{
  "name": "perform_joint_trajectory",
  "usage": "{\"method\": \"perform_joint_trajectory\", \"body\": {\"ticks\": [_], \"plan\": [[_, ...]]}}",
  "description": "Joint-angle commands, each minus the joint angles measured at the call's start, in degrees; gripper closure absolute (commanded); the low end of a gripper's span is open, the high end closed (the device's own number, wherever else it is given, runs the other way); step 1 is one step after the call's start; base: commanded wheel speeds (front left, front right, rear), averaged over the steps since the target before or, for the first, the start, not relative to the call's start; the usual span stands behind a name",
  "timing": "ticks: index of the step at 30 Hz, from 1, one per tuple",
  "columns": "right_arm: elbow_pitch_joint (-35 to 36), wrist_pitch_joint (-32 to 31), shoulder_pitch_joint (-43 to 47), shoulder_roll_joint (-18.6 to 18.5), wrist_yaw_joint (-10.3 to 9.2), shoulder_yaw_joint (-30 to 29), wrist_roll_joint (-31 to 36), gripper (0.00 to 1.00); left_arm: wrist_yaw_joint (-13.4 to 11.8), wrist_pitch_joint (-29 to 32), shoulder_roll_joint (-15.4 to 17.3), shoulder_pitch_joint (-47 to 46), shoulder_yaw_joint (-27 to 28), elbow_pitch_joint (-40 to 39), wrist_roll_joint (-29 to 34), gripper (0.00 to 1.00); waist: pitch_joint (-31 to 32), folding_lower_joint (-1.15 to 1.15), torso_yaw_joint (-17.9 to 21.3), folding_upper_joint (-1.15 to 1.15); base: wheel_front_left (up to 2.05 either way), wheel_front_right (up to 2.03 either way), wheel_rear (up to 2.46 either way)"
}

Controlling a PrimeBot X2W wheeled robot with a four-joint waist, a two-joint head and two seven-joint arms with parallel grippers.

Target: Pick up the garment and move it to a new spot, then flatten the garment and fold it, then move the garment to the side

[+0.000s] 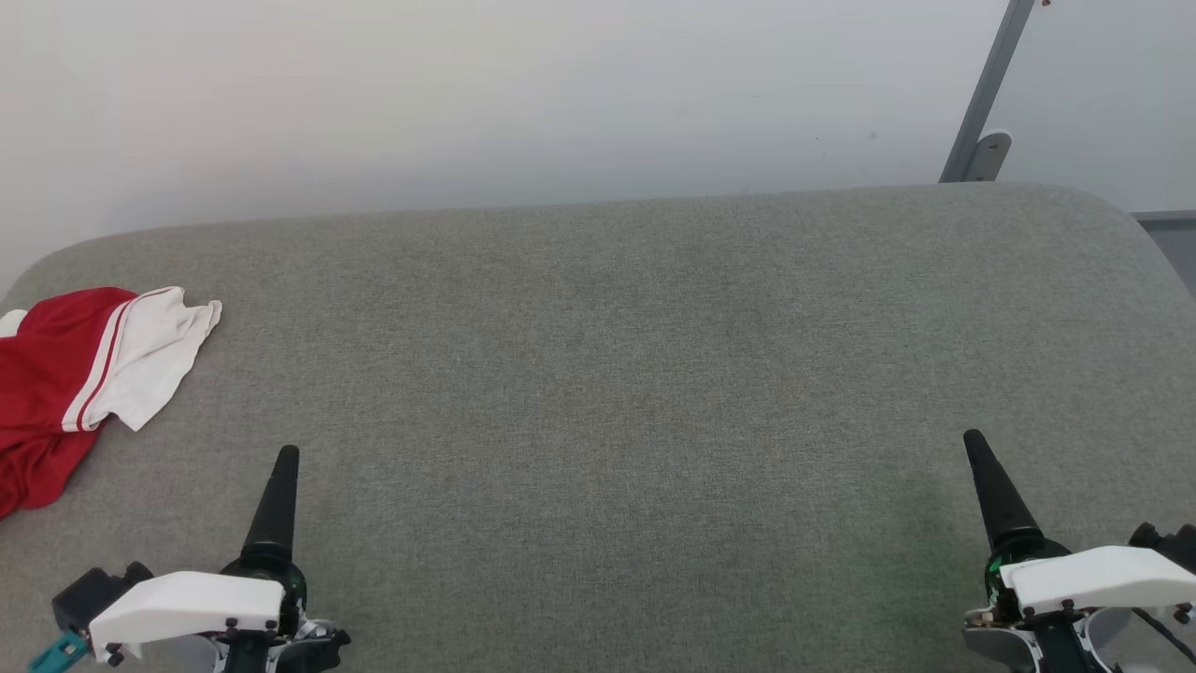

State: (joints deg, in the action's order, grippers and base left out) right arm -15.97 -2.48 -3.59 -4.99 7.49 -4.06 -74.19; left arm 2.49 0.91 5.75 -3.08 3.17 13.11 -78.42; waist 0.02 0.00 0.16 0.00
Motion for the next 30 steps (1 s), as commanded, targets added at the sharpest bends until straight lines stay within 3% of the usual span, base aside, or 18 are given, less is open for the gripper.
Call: {"method": "perform_joint_trajectory", "body": {"ticks": [1, 11, 30], "plan": [[0.56, 0.47, -1.53, -0.66, 0.00, -0.01, 2.40, 0.00, -0.23, -0.54, 0.82, -0.93, -0.39, -1.13, 2.16, 0.00, 0.01, 0.00, 0.00, 0.00, 0.00, 0.00, 0.00], [1.00, 1.97, -1.79, -0.55, 0.00, -0.19, 12.78, 0.00, -1.16, -2.60, 2.62, -1.01, -2.79, -0.71, 13.67, 0.00, 0.08, 0.00, 0.01, 0.00, 0.00, 0.00, 0.00], [2.04, 4.30, -1.23, -1.34, 0.00, 0.27, 25.80, 0.00, 1.13, -6.35, 3.21, -0.28, -3.81, -0.54, 26.55, 0.00, 0.08, 0.00, 0.11, 0.00, 0.00, 0.00, 0.00]]}}
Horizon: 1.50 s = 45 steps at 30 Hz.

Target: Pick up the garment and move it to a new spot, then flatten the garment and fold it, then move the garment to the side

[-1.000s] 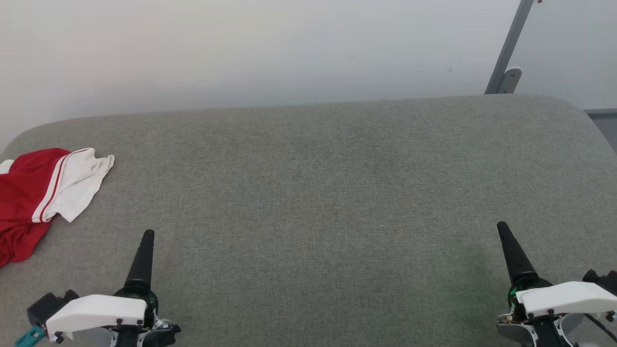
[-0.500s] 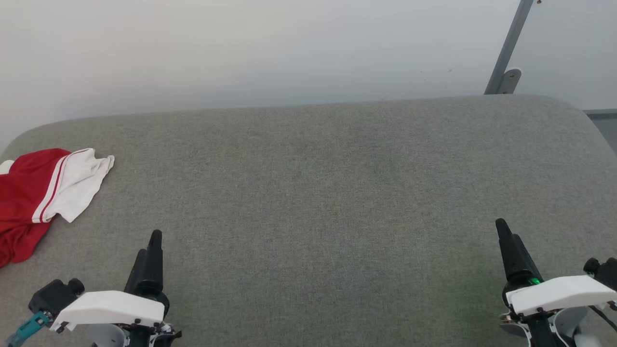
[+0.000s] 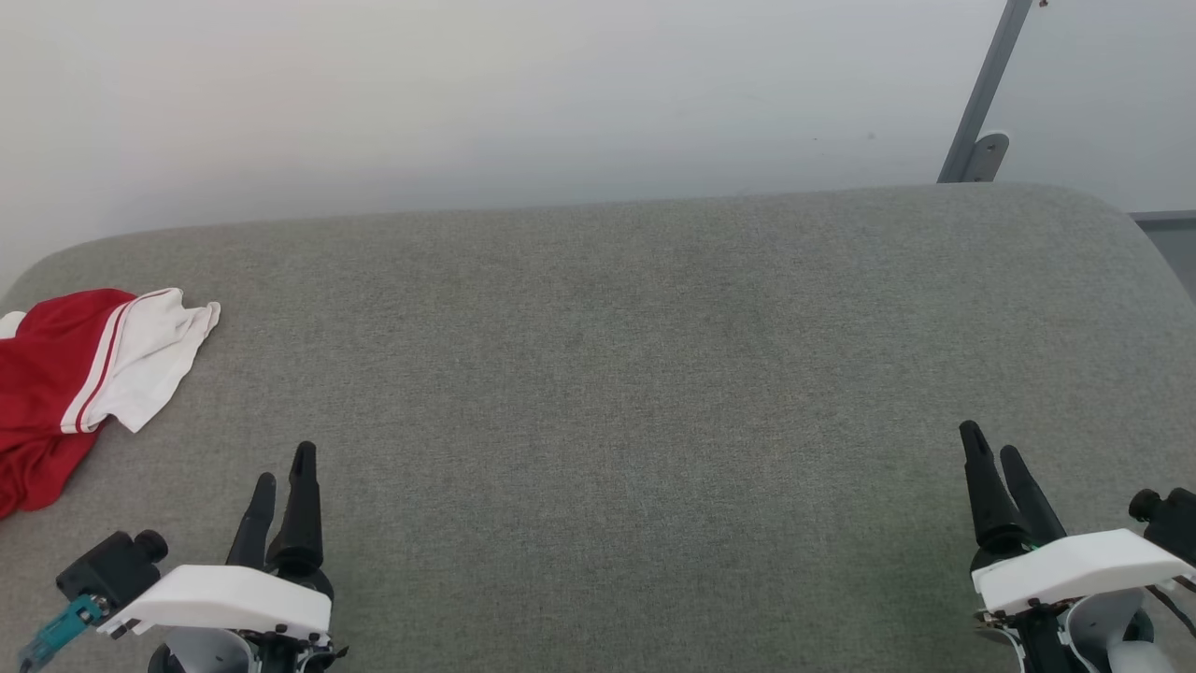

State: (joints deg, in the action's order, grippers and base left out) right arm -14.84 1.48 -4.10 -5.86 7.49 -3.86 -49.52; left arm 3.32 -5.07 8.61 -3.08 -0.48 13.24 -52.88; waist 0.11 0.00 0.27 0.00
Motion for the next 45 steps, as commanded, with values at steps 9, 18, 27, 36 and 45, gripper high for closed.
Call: {"method": "perform_joint_trajectory", "body": {"ticks": [9, 18, 27, 36, 45], "plan": [[1.16, 1.33, -0.49, -0.93, 0.00, 0.45, 6.47, 0.00, 1.01, -1.92, 0.44, -0.09, -1.08, -0.80, 6.41, 0.00, -0.02, 0.00, -0.03, 0.00, 0.00, 0.00, 0.00], [1.59, 2.11, -0.27, -1.51, 0.00, 0.86, 11.63, 0.00, 0.86, -3.37, 0.94, 0.15, -2.05, -1.13, 11.45, 0.00, -0.03, 0.00, -0.02, 0.00, 0.00, 0.00, 0.00], [2.01, 2.87, -0.10, -2.04, 0.00, 1.17, 16.45, 0.00, 0.43, -4.71, 1.33, 0.34, -2.61, -1.68, 16.11, 0.00, 0.04, 0.00, -0.13, 0.00, 0.00, 0.00, 0.00], [2.42, 3.44, 0.04, -2.58, 0.00, 1.46, 20.82, 0.00, 0.35, -5.87, 1.84, 0.64, -2.81, -2.25, 20.29, 0.00, 0.09, 0.00, -0.16, 0.00, 0.00, 0.00, 0.00], [2.91, 3.83, 0.36, -2.99, 0.00, 1.66, 24.90, 0.00, 0.22, -7.07, 2.21, 0.83, -3.05, -2.52, 24.06, 0.00, 0.14, 0.00, -0.29, 0.00, 0.00, 0.00, 0.00]]}}
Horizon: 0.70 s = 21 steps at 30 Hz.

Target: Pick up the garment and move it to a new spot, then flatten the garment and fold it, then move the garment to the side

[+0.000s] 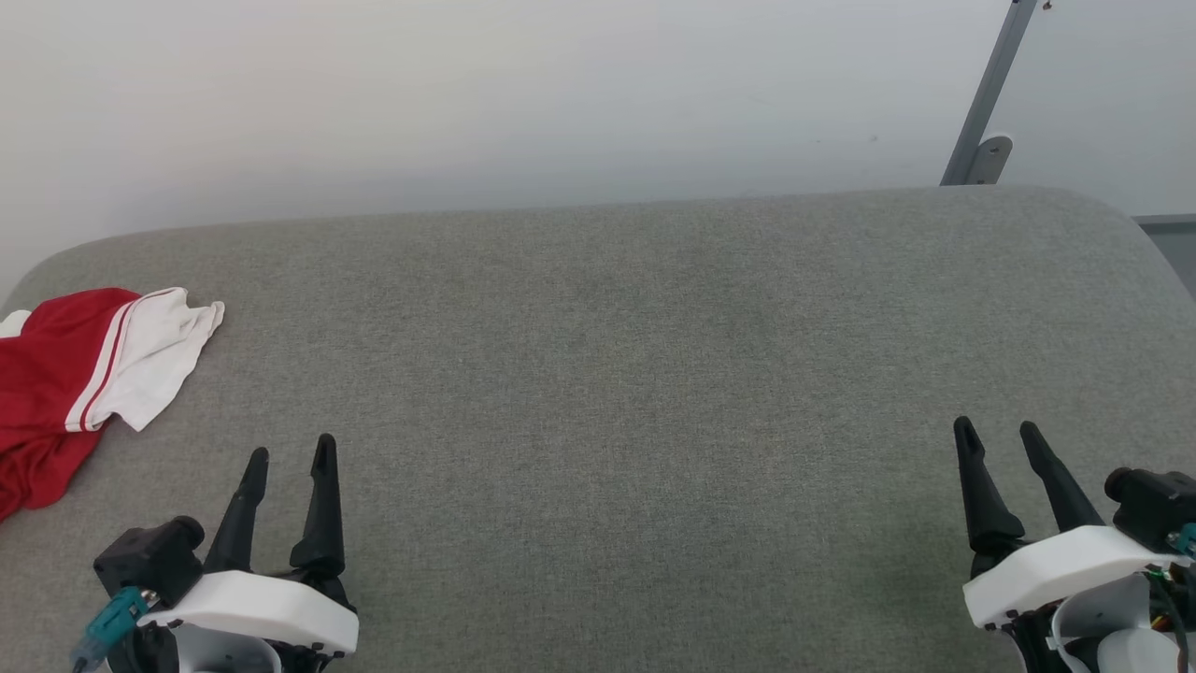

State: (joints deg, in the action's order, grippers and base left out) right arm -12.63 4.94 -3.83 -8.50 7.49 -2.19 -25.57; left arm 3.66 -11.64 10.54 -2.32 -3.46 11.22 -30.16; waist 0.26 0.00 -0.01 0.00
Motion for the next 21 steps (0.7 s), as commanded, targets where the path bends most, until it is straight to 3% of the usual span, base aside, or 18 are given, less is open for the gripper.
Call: {"method": "perform_joint_trajectory", "body": {"ticks": [1, 21], "plan": [[0.74, 0.41, 0.11, -0.36, 0.00, 0.02, 1.40, 0.00, -0.11, -0.55, 0.34, 0.11, -0.10, -0.53, 1.75, 0.00, 0.00, 0.00, -0.01, 0.00, 0.00, 0.00, 0.00], [1.52, 1.48, 0.46, -0.98, -0.01, 0.46, 9.35, 0.00, -0.44, -2.74, 1.57, 0.51, -0.85, -0.99, 8.92, 0.00, -0.07, 0.00, -0.05, 0.00, 0.00, 0.00, 0.00]]}}
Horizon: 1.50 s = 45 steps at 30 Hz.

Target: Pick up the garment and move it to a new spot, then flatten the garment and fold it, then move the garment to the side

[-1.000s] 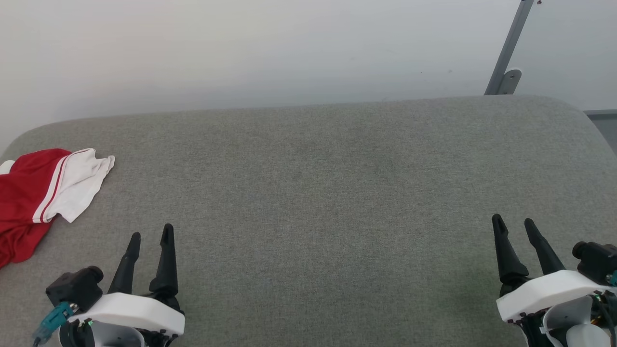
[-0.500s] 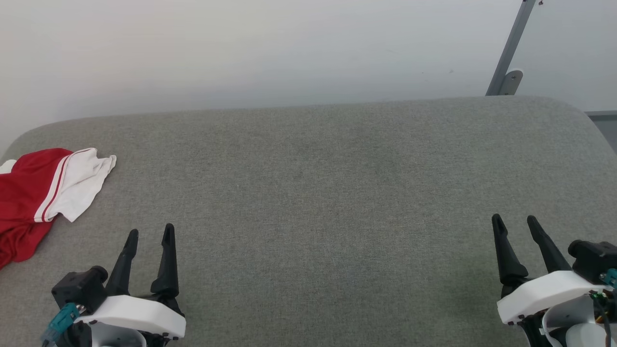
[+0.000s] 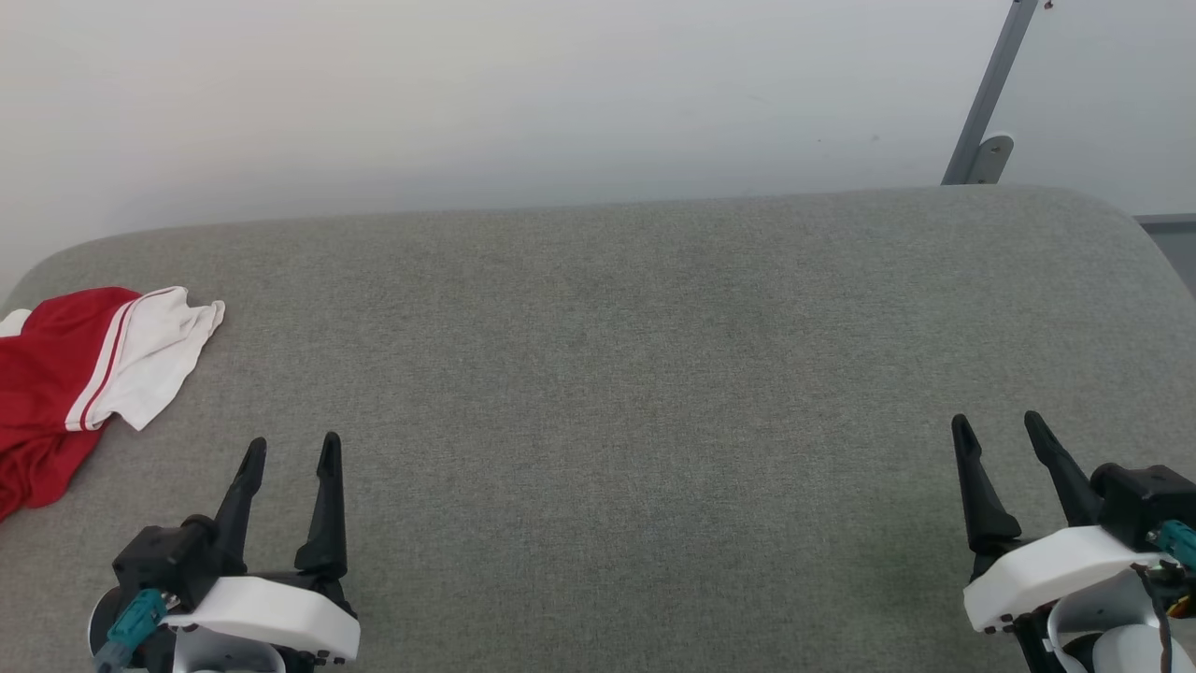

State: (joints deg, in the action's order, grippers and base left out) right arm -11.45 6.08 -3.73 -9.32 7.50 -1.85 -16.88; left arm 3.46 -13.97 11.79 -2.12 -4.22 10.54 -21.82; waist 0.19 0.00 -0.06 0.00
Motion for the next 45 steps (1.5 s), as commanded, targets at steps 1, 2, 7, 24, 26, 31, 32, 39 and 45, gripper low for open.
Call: {"method": "perform_joint_trajectory", "body": {"ticks": [1, 2, 7, 24, 26, 31, 32, 39, 45], "plan": [[0.38, 0.46, 0.37, -0.19, -0.02, 0.12, 1.07, 0.00, -0.23, -0.54, 0.36, 0.32, -0.12, -0.34, 0.77, 0.00, -0.02, 0.00, 0.01, 0.00, 0.00, 0.00, 0.00], [0.42, 0.56, 0.38, -0.22, -0.02, 0.14, 1.44, 0.00, -0.21, -0.58, 0.40, 0.32, -0.14, -0.38, 1.16, 0.00, -0.03, 0.00, 0.01, 0.00, 0.00, 0.00, 0.00], [0.56, 0.81, 0.45, -0.43, -0.02, 0.37, 3.46, 0.00, -0.26, -1.09, 0.62, 0.30, -0.43, -0.35, 2.97, 0.00, -0.05, 0.00, -0.04, 0.00, 0.00, 0.00, 0.00], [1.57, 0.10, -0.47, -1.29, -0.02, 3.24, 3.63, 0.00, -0.94, -1.31, 0.86, -0.77, 1.05, 0.45, 2.29, 0.00, 0.26, 0.00, -3.78, 0.00, 0.00, 0.00, 0.00], [1.67, -0.16, -0.57, -1.42, -0.02, 4.04, 3.28, 0.00, -1.26, -1.31, 0.89, -0.55, 1.55, 0.45, 1.97, 0.00, 0.45, 0.00, -4.86, 0.00, 0.00, 0.00, 0.00], [2.11, -0.99, -1.54, -2.12, -0.02, 6.92, 2.75, 0.00, -2.53, -1.29, 1.39, 0.20, 2.60, 0.33, 1.82, 0.00, 0.97, 0.00, -7.77, 0.00, 0.00, 0.00, 0.00], [2.19, -1.15, -1.70, -2.17, -0.02, 7.54, 2.58, 0.00, -2.78, -1.24, 1.35, 0.36, 2.93, 0.23, 1.55, 0.00, 1.10, 0.00, -8.45, 0.00, 0.00, 0.00, 0.00], [2.40, -2.14, -2.99, -2.97, -0.02, 12.08, 1.04, 0.00, -4.69, -0.34, 1.88, 1.49, 4.20, -0.97, 0.99, 0.00, 2.10, 0.00, -14.94, 0.00, 0.00, 0.00, 0.00], [2.22, -2.56, -3.75, -3.03, -0.02, 14.22, 0.23, 0.00, -5.41, 0.35, 1.84, 2.01, 4.66, -1.44, 0.38, 0.00, 2.47, 0.00, -19.24, 0.00, 0.00, 0.00, 0.00]]}}
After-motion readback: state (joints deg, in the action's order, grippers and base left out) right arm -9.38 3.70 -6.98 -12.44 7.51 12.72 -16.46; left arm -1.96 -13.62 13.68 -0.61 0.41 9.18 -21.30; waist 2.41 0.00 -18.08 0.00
